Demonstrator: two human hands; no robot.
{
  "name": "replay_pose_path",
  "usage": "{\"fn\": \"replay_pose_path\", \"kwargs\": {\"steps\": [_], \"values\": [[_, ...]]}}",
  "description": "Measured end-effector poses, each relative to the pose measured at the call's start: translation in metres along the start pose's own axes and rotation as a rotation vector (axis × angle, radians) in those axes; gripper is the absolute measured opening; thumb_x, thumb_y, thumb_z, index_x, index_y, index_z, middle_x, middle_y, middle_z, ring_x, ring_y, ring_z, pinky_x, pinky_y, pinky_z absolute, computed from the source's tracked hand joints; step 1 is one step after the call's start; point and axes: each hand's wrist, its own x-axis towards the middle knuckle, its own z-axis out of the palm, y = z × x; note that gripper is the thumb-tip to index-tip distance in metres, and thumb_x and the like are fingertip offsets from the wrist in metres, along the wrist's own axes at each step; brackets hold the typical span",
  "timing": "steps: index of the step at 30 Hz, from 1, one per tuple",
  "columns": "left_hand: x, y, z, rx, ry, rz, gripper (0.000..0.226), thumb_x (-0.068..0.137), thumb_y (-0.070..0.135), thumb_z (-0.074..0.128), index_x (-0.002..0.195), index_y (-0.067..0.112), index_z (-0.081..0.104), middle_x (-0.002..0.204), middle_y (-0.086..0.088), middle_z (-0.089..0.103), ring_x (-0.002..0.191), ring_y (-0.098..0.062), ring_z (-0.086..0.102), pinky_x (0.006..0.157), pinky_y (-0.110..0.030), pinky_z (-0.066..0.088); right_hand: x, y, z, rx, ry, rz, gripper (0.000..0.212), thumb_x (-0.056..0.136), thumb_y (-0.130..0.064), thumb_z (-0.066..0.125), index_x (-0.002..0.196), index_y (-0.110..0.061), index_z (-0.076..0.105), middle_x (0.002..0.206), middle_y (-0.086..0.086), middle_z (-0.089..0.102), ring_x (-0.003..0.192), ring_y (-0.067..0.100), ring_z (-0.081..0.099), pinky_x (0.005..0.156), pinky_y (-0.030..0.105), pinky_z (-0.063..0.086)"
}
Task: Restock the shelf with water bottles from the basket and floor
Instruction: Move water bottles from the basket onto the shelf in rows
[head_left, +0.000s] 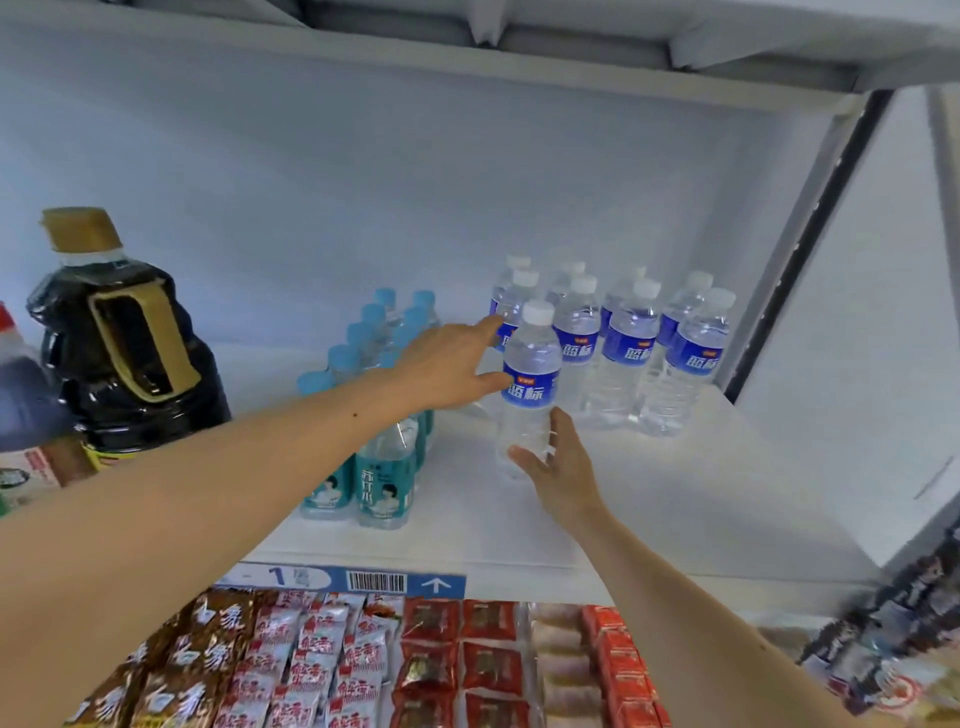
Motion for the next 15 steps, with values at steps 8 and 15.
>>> {"fn": "replay_pose_path", "kwargs": {"steps": [8, 15], "values": [[0.014, -0.003, 0.006, 0.036, -0.092, 0.008, 0.088, 0.082, 0.049, 0.064, 0.149, 0.026, 0.011, 0.144, 0.003, 0.046, 0.122, -0.025, 0.052, 0.094, -0.041, 0.049, 0.025, 0.008, 0.006, -0.038, -0.065, 0.011, 0.061, 0.081, -0.024, 0.073, 0.132, -0.029, 0.04, 0.13, -0.005, 0.057, 0.115, 0.016, 0.057, 0.101, 0.041, 0.046], [0.017, -0.006, 0.002, 0.064, -0.124, -0.004, 0.09, 0.081, 0.044, 0.067, 0.149, 0.026, 0.009, 0.146, 0.003, 0.044, 0.122, -0.024, 0.051, 0.096, -0.041, 0.047, 0.042, 0.008, 0.002, -0.234, -0.161, -0.023, 0.067, 0.088, -0.026, 0.066, 0.145, -0.019, 0.03, 0.14, 0.004, 0.041, 0.127, 0.021, 0.043, 0.109, 0.038, 0.036]]}}
